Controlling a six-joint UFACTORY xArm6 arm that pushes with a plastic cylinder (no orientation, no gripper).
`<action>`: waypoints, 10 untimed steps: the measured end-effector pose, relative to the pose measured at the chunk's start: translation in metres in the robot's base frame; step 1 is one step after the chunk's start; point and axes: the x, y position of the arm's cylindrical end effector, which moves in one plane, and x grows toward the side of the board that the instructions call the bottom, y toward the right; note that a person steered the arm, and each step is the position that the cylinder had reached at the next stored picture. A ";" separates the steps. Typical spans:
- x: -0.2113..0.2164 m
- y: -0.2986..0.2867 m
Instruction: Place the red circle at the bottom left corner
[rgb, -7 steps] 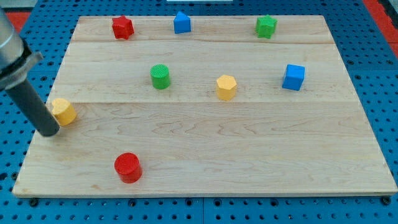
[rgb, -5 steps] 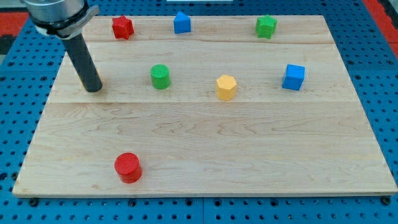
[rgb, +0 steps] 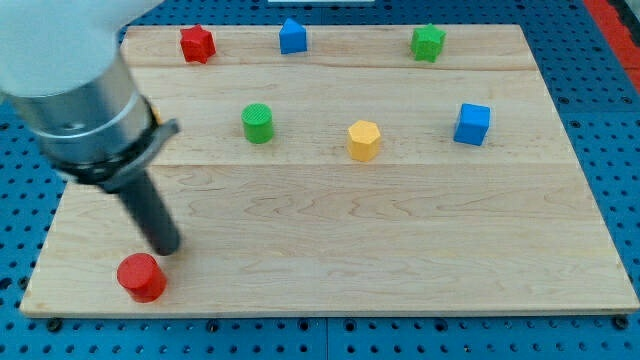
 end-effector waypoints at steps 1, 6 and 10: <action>0.029 0.034; 0.035 -0.047; 0.022 0.067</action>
